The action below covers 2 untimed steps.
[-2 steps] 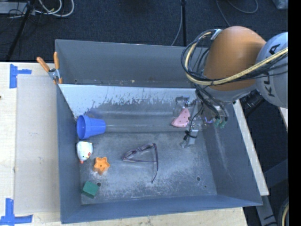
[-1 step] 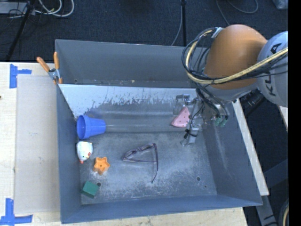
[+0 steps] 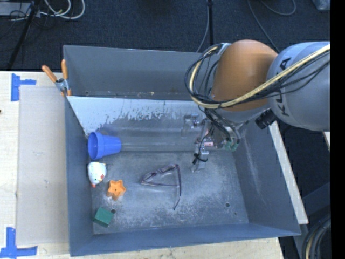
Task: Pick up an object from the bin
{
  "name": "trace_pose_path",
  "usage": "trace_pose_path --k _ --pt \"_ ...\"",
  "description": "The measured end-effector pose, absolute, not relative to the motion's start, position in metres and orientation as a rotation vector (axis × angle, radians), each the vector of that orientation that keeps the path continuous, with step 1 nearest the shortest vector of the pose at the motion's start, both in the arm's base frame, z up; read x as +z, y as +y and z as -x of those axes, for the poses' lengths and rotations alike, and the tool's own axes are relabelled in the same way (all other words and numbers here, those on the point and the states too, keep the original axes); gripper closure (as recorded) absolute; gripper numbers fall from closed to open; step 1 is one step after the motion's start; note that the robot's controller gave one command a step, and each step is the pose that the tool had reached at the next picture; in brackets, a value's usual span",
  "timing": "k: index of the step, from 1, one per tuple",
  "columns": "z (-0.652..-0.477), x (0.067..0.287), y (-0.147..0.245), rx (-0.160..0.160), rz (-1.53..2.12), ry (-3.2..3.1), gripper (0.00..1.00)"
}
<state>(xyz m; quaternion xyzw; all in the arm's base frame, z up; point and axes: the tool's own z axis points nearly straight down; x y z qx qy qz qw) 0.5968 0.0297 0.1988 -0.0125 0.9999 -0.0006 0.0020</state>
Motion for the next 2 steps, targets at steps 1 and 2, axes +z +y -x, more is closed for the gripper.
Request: trace_pose_path --k 1,2 --pt "-0.591 0.151 0.046 0.002 0.302 3.131 0.00" --pt "-0.601 0.097 0.039 -0.001 0.288 3.122 0.00"
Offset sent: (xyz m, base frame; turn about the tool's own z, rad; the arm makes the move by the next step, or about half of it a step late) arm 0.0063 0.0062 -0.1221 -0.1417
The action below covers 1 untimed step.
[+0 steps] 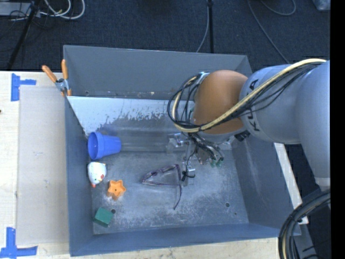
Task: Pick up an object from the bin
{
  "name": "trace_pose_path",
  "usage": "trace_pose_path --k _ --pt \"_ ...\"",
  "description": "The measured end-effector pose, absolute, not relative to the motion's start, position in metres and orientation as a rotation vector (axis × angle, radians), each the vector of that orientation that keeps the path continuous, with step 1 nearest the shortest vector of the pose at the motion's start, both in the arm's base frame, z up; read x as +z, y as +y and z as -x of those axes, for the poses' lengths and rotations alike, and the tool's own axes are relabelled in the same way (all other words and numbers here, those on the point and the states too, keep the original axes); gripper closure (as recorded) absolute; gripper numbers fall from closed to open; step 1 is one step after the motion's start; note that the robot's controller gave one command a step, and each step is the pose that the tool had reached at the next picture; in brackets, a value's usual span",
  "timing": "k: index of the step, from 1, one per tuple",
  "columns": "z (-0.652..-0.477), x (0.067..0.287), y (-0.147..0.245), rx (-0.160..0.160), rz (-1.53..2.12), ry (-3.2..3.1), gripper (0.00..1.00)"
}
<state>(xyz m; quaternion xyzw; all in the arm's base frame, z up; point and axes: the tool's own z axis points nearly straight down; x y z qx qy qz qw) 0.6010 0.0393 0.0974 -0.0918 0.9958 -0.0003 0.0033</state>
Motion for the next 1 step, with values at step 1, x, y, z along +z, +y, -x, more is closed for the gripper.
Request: trace_pose_path --k 1 --pt "-0.5935 0.0875 0.0716 0.006 0.648 3.077 1.00"
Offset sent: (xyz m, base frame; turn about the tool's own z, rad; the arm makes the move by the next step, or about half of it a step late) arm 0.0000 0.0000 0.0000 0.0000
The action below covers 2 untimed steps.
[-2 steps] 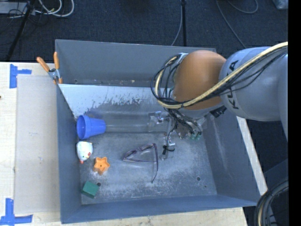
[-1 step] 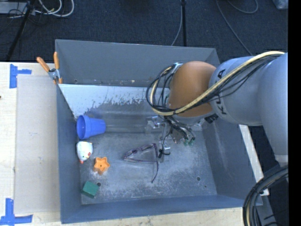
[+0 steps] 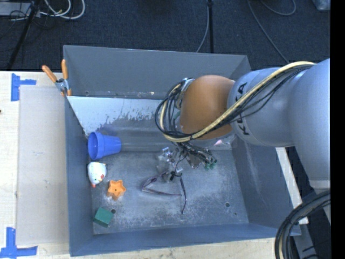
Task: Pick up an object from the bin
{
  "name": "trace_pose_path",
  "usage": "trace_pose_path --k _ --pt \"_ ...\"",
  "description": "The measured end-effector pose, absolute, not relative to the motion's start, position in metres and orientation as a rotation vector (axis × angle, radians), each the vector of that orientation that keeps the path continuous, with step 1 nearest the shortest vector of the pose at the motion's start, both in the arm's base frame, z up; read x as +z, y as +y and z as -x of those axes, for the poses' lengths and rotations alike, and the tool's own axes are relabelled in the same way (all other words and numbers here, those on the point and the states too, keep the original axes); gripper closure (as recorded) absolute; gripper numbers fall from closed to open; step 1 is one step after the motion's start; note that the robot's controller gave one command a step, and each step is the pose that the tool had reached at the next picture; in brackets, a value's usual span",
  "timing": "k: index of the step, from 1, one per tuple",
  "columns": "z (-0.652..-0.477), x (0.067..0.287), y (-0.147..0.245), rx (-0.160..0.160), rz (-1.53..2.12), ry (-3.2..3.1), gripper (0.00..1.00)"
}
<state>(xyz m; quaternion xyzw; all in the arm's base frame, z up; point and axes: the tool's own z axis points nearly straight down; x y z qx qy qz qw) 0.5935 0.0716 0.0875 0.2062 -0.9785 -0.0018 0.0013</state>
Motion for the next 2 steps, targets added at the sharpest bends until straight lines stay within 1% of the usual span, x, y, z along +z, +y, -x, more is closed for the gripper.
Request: trace_pose_path --k 1,2 --pt "-0.593 0.087 0.071 -0.006 -0.646 -3.072 1.00" --pt "-0.587 0.233 0.060 -0.006 -0.618 -3.080 1.00"
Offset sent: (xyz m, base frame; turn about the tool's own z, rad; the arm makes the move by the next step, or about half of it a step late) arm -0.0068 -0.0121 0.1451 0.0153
